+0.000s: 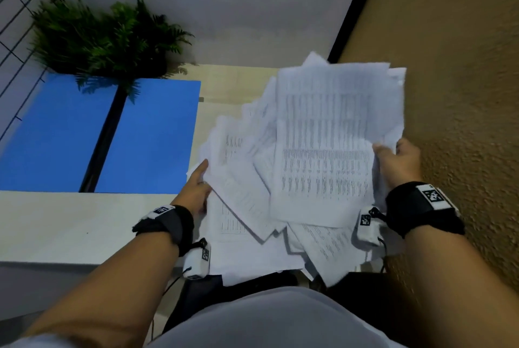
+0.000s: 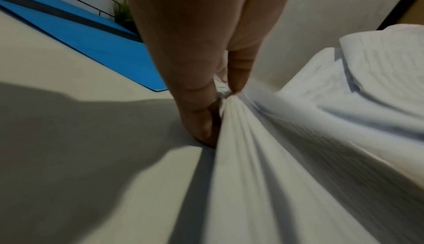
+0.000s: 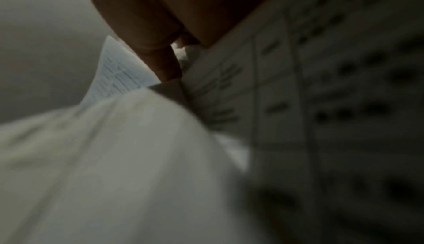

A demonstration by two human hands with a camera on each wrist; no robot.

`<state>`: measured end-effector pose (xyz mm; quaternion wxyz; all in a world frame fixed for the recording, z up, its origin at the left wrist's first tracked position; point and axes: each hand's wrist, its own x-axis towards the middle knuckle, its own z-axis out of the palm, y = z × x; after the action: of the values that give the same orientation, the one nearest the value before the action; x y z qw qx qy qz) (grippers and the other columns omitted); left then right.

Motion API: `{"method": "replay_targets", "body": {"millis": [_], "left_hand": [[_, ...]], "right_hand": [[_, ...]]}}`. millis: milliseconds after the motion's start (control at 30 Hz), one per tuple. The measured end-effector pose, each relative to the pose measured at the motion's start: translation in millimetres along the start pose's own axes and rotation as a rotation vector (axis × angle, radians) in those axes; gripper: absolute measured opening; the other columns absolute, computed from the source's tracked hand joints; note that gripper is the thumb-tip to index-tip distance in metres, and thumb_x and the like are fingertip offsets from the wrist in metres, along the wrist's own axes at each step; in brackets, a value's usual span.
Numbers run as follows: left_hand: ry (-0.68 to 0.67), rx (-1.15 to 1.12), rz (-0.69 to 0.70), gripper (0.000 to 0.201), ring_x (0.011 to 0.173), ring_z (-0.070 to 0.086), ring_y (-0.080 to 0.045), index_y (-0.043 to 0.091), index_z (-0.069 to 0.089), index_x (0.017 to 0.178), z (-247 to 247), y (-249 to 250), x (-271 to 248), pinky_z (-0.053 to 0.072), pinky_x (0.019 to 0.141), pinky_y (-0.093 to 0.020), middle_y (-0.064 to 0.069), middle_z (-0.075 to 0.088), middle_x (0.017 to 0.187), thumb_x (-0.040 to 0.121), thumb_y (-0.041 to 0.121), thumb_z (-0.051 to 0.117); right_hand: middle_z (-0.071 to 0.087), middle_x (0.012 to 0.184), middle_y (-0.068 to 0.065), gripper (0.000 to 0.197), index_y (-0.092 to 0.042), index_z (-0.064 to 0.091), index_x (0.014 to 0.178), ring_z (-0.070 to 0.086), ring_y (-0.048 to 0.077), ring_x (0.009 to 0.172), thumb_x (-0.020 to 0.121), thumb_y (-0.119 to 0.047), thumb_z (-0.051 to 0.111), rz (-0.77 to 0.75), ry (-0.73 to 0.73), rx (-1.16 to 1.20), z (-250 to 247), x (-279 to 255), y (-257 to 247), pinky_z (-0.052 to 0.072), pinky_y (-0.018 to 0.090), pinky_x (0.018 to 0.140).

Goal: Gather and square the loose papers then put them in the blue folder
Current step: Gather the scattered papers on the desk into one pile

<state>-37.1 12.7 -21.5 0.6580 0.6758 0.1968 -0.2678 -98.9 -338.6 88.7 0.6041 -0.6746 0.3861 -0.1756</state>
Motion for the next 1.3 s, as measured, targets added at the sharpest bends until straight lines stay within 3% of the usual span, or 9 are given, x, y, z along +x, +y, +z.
{"method": "replay_targets", "body": {"millis": [200, 300, 367, 400, 500, 633, 900, 1066, 1300], "left_hand": [[-0.016, -0.184, -0.112, 0.046, 0.039, 0.054, -0.006, 0.032, 0.055, 0.136, -1, 13, -2, 0.045, 0.042, -0.018, 0.003, 0.050, 0.074, 0.095, 0.052, 0.049], [-0.087, 0.031, -0.011, 0.056, 0.106, 0.056, -0.002, 0.038, 0.035, 0.149, 2, 11, 3, 0.047, 0.084, -0.025, 0.017, 0.049, 0.141, 0.096, 0.046, 0.053], [-0.120, 0.075, 0.047, 0.068, 0.130, 0.041, -0.002, 0.041, 0.029, 0.151, 4, 10, 2, 0.035, 0.107, -0.028, 0.021, 0.022, 0.155, 0.091, 0.051, 0.060], [-0.124, 0.072, 0.042, 0.071, 0.134, 0.044, -0.006, 0.043, 0.035, 0.147, 3, 6, 4, 0.035, 0.111, -0.036, 0.016, 0.032, 0.156, 0.084, 0.059, 0.064], [-0.094, 0.086, -0.003, 0.072, 0.127, 0.058, -0.017, 0.038, 0.055, 0.134, 1, -7, 13, 0.044, 0.106, -0.047, 0.012, 0.063, 0.135, 0.071, 0.071, 0.070], [-0.024, 0.092, 0.034, 0.033, 0.106, 0.069, -0.027, 0.013, 0.068, 0.115, 8, -6, 1, 0.053, 0.094, -0.042, -0.001, 0.075, 0.108, 0.087, 0.031, 0.072], [0.068, 0.108, 0.028, 0.036, 0.106, 0.064, -0.023, 0.010, 0.060, 0.126, 11, -4, -2, 0.045, 0.091, -0.032, -0.002, 0.068, 0.113, 0.100, 0.032, 0.051], [0.030, 0.066, -0.003, 0.027, 0.097, 0.059, -0.010, 0.024, 0.056, 0.121, 17, -2, -8, 0.041, 0.091, -0.026, 0.015, 0.063, 0.102, 0.097, 0.036, 0.057], [0.112, 0.081, -0.008, 0.039, 0.115, 0.062, -0.029, 0.009, 0.061, 0.127, 12, -13, 6, 0.045, 0.100, -0.037, -0.005, 0.069, 0.119, 0.094, 0.030, 0.063]], "right_hand": [[0.065, 0.103, 0.015, 0.027, -0.010, 0.062, 0.121, 0.061, 0.030, 0.100, 0.095, -0.009, 0.053, 0.015, -0.218, -0.405, 19, 10, 8, 0.046, 0.038, 0.087], [0.067, 0.105, 0.015, 0.027, -0.010, 0.062, 0.122, 0.062, 0.030, 0.096, 0.096, -0.010, 0.054, 0.029, -0.366, -0.455, 34, 10, 11, 0.045, 0.035, 0.086], [0.067, 0.096, 0.009, 0.027, -0.009, 0.061, 0.123, 0.061, 0.023, 0.085, 0.097, -0.009, 0.054, 0.045, -0.433, -0.448, 43, 8, 14, 0.043, 0.031, 0.081], [0.067, 0.098, 0.008, 0.027, -0.008, 0.061, 0.123, 0.061, 0.022, 0.086, 0.097, -0.008, 0.054, 0.059, -0.451, -0.430, 47, 7, 15, 0.043, 0.031, 0.081], [0.066, 0.110, 0.008, 0.029, -0.006, 0.060, 0.125, 0.063, 0.021, 0.096, 0.097, -0.004, 0.053, 0.093, -0.464, -0.366, 55, 1, 17, 0.045, 0.027, 0.083], [0.065, 0.119, 0.009, 0.033, -0.006, 0.058, 0.128, 0.060, 0.023, 0.103, 0.095, -0.003, 0.053, 0.088, -0.364, -0.303, 63, 1, 28, 0.046, 0.032, 0.092], [0.060, 0.129, 0.019, 0.039, -0.002, 0.055, 0.130, 0.059, 0.036, 0.116, 0.092, -0.008, 0.057, 0.217, -0.007, -0.134, 58, 26, 66, 0.045, 0.050, 0.105], [0.045, 0.147, 0.016, 0.056, -0.002, 0.035, 0.147, 0.047, 0.033, 0.132, 0.095, -0.010, 0.056, 0.339, 0.094, -0.120, 65, 17, 83, 0.036, 0.041, 0.113], [0.056, 0.132, 0.010, 0.043, -0.001, 0.046, 0.139, 0.052, 0.032, 0.124, 0.097, -0.002, 0.049, 0.284, 0.060, -0.195, 54, 24, 76, 0.038, 0.028, 0.096]]}}
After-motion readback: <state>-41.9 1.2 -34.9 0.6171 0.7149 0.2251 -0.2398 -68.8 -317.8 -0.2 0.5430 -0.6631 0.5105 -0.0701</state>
